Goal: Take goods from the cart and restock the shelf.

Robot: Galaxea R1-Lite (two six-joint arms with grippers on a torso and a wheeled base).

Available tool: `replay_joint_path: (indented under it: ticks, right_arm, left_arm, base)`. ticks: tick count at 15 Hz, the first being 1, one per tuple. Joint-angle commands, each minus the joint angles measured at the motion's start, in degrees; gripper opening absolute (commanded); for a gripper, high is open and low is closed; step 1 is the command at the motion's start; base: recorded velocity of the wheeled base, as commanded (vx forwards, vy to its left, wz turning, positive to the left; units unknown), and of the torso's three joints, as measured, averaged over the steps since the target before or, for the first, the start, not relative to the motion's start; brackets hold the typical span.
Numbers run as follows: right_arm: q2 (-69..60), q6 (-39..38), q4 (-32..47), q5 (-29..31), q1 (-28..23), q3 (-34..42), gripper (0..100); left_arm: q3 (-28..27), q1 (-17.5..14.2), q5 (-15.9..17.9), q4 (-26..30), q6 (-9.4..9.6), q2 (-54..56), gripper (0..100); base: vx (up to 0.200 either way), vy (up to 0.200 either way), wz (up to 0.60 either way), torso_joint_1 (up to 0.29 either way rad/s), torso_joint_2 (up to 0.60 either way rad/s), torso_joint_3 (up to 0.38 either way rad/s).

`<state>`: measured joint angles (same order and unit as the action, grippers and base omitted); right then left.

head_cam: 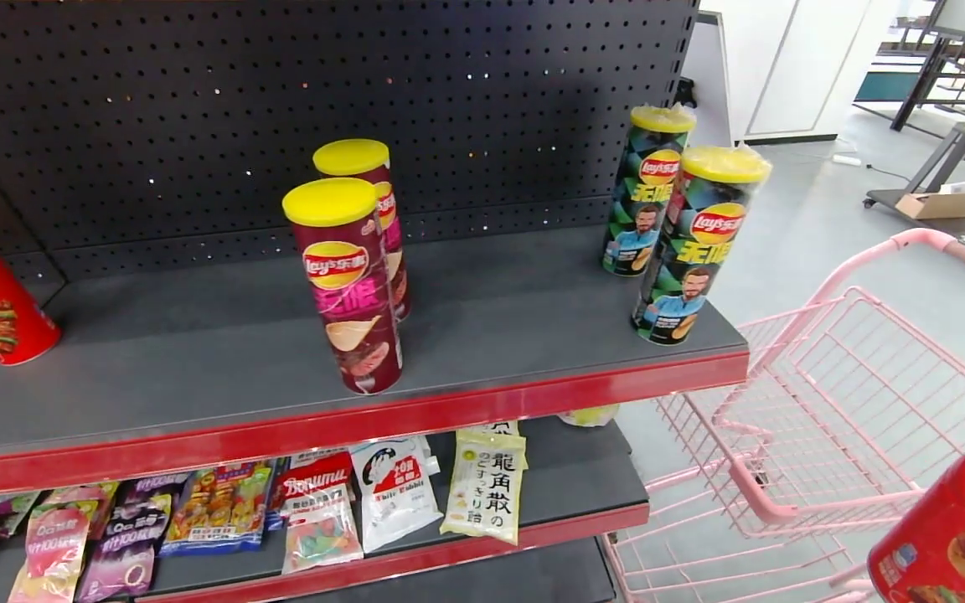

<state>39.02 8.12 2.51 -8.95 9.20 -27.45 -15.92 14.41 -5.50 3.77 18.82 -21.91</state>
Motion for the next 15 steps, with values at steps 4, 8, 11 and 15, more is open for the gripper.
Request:
replay_joint_path:
  ticks: [4, 8, 11, 15]
  right_arm:
    - [0.70, 0.23, 0.04, 0.07, 0.02, 0.12, 0]
    - [0.53, 0.85, 0.39, 0.07, -0.06, 0.21, 0]
    - [0.53, 2.08, 0.39, 0.16, -0.15, 1.09, 0]
    - [0.70, 2.08, 0.21, 0.25, -0.06, 1.17, 0]
  left_arm:
    - [-0.08, 0.00, -0.04, -0.08, 0.07, -0.07, 100]
    - [-0.25, -0.08, -0.04, -0.08, 0.07, -0.07, 100]
    - [-0.25, 0.00, -0.04, -0.08, 0.16, -0.24, 100]
    - [-0.25, 0.00, -0.04, -0.08, 0.16, -0.42, 100]
  base:
    - [0.000, 0.200, 0.00, 0.002, 0.00, 0.004]
    - [0.000, 0.200, 0.00, 0.001, 0.00, 0.000]
    - [0.000, 0.200, 0.00, -0.001, 0.00, 0.001]
    - [0.000, 0.200, 0.00, 0.007, 0.00, 0.004]
